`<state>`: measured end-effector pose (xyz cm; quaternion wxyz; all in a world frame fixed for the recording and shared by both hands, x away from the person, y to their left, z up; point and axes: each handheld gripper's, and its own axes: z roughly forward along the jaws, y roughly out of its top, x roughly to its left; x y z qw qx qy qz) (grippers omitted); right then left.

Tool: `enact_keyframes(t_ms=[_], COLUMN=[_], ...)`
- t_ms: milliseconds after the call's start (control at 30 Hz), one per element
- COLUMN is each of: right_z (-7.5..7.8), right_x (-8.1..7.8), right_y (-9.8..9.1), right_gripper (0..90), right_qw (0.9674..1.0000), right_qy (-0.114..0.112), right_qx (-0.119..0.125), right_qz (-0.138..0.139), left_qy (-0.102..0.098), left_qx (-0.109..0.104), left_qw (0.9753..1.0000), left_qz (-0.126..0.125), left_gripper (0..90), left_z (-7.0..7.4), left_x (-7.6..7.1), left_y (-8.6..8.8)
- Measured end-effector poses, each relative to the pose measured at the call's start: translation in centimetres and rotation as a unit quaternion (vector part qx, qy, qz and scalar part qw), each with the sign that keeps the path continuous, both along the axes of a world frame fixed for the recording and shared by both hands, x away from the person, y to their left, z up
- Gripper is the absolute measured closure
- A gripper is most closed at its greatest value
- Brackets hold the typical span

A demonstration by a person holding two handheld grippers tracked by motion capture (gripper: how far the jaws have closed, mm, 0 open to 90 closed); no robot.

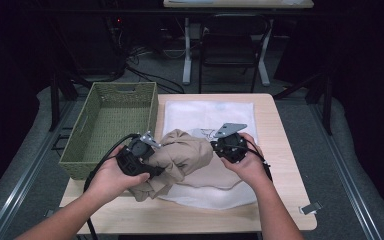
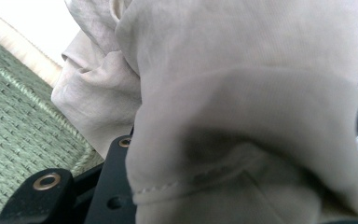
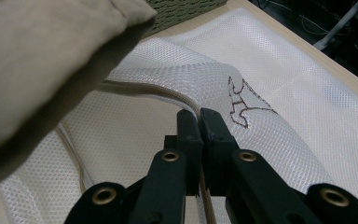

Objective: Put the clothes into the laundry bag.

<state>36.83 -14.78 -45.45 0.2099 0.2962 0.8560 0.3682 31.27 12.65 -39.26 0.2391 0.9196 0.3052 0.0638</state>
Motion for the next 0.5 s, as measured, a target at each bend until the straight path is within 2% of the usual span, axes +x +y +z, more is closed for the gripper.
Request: enact_keyframes(t_ms=[233, 500], right_z=[-0.02, -0.19], right_x=[-0.18, -0.21], right_y=[0.34, 0.66], right_gripper=[87.2, 87.2], right_qw=[1.0, 1.0], right_qy=[-0.005, -0.002], right_qx=[0.0, -0.006], right_qz=[0.003, 0.008], left_qy=[0.003, 0.004], left_qx=[0.001, 0.0], left_qw=[0.9999, 0.9998], left_qz=[-0.014, -0.018], left_gripper=[64.8, 64.8], left_z=[-0.32, -0.45], left_x=[-0.15, -0.18], left_y=[-0.59, -0.98])
